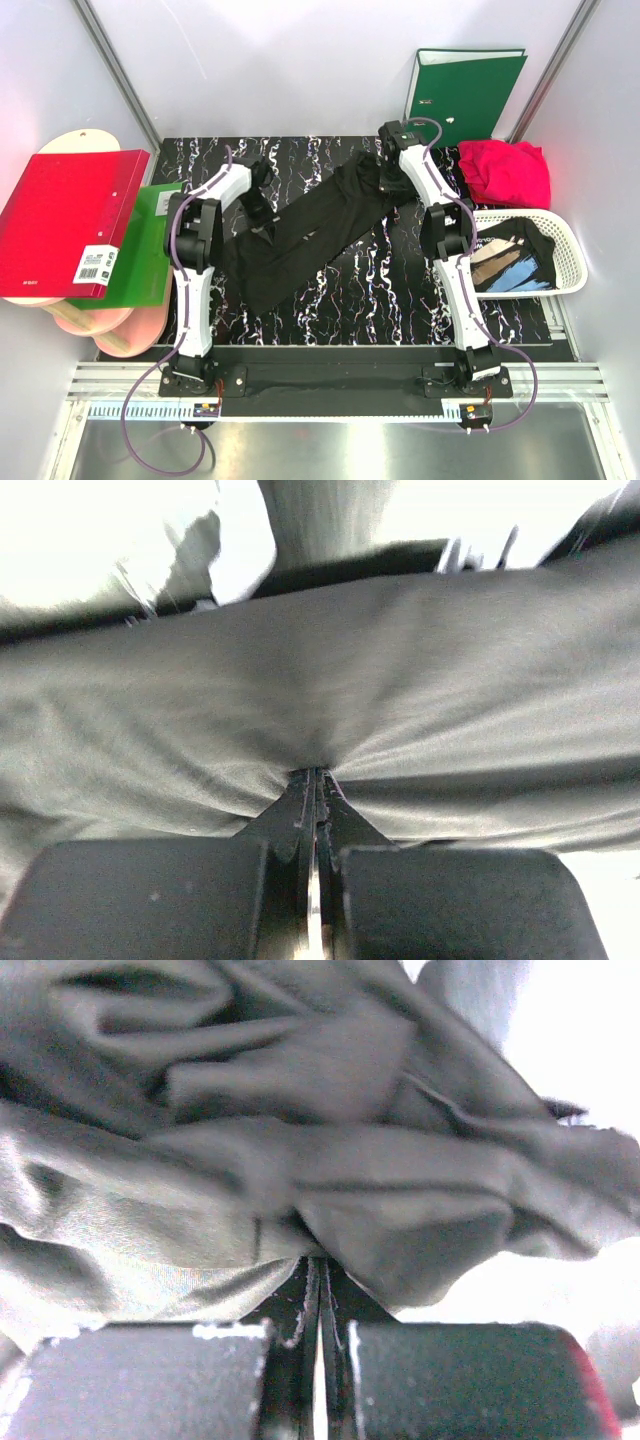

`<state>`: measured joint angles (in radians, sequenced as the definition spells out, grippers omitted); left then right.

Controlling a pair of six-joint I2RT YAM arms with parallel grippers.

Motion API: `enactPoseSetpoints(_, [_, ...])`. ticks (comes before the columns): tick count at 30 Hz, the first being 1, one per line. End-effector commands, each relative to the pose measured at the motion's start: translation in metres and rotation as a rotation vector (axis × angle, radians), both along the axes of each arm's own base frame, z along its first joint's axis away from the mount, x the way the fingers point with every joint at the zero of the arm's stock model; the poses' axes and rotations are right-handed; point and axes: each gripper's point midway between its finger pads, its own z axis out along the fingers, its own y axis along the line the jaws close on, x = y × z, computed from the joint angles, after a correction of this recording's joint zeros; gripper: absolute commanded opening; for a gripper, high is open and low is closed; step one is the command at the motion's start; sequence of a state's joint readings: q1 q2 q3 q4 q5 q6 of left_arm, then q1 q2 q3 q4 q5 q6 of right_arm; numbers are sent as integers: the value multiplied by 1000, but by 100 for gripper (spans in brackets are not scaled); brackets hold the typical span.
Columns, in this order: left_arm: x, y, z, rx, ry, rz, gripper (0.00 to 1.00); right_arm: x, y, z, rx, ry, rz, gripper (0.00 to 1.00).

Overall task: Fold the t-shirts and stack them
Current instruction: Rotate the tshirt 80 degrees

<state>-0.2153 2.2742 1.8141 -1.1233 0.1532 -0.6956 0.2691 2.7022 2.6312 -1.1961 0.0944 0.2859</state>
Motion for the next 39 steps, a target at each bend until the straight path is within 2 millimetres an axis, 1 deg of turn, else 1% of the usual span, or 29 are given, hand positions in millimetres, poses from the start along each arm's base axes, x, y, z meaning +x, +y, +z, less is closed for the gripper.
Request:
enactPoseSetpoints(1, [-47, -15, -14, -10, 121, -16, 0, 59, 32, 18, 36, -256, 48, 0])
enactPoseSetpoints(4, [-63, -30, -15, -40, 148, -29, 0, 72, 57, 29, 101, -328, 72, 0])
enactPoseSetpoints(7, [-72, -45, -15, -63, 148, -48, 0, 77, 90, 37, 164, -380, 118, 0])
enactPoseSetpoints(10, [-72, -64, -15, -116, 143, -49, 0, 74, 129, 51, 251, -421, 186, 0])
enactPoseSetpoints(11, [-73, -71, -13, -140, 147, -51, 0, 73, 137, 56, 265, -434, 200, 0])
enactPoseSetpoints(12, [-71, -79, -16, -154, 142, -59, 0, 67, 157, 59, 296, -439, 238, 0])
enactPoseSetpoints(14, [-67, -98, -11, -182, 126, -92, 0, 64, 173, 65, 313, -461, 267, 0])
enactPoseSetpoints(15, [-67, -104, -13, -191, 130, -95, 0, 59, 185, 68, 346, -459, 298, 0])
enactPoseSetpoints(16, [-65, -113, -10, -202, 118, -110, 0, 53, 196, 69, 360, -457, 319, 0])
enactPoseSetpoints(17, [-63, -115, -9, -199, 109, -115, 0, 50, 199, 73, 363, -457, 321, 0])
enactPoseSetpoints(19, [-58, -114, -2, -187, 81, -114, 0, 50, 193, 79, 328, -466, 280, 0])
enactPoseSetpoints(20, [-55, -109, -1, -165, 67, -111, 0, 51, 184, 88, 299, -478, 247, 0])
enactPoseSetpoints(21, [-54, -106, 4, -159, 57, -108, 0, 59, 167, 94, 225, -513, 193, 0])
enactPoseSetpoints(22, [-54, -101, 5, -154, 57, -103, 0, 62, 156, 99, 184, -527, 186, 0])
enactPoseSetpoints(23, [-55, -97, 6, -146, 64, -95, 0, 64, 148, 113, 159, -556, 167, 0])
enactPoseSetpoints(24, [-56, -95, 8, -149, 65, -87, 0, 68, 134, 118, 116, -573, 132, 0])
enactPoseSetpoints(25, [-54, -92, 11, -150, 59, -84, 0, 69, 127, 124, 99, -576, 123, 0])
enactPoseSetpoints(26, [-54, -90, 13, -147, 54, -83, 0, 71, 115, 139, 90, -597, 101, 0])
enactPoseSetpoints(27, [-52, -89, 20, -151, 34, -86, 1, 72, 108, 146, 76, -608, 86, 1])
enactPoseSetpoints(28, [-49, -89, 26, -165, 18, -89, 7, 72, 101, 154, 72, -617, 83, 2])
enactPoseSetpoints(29, [-45, -89, 33, -175, -2, -96, 16, 71, 93, 167, 72, -631, 72, 7])
enactPoseSetpoints(30, [-42, -88, 43, -177, -29, -107, 31, 71, 88, 173, 65, -637, 68, 13])
enactPoseSetpoints(31, [-34, -87, 54, -169, -75, -128, 65, 67, 85, 187, 66, -649, 72, 18])
enactPoseSetpoints(32, [-30, -86, 63, -163, -106, -139, 78, 64, 82, 187, 63, -640, 74, 22])
enactPoseSetpoints(33, [-28, -83, 79, -160, -142, -150, 92, 61, 81, 192, 61, -640, 77, 29])
enactPoseSetpoints(34, [-22, -82, 90, -155, -185, -171, 99, 54, 78, 198, 59, -637, 86, 31])
enactPoseSetpoints(36, [-22, -80, 110, -169, -237, -191, 99, 45, 77, 205, 67, -626, 95, 35])
enactPoseSetpoints(38, [-29, -75, 114, -163, -248, -222, 99, 31, 73, 209, 70, -603, 103, 36])
enactPoseSetpoints(39, [-39, -67, 111, -150, -228, -233, 99, 23, 74, 205, 81, -570, 118, 37])
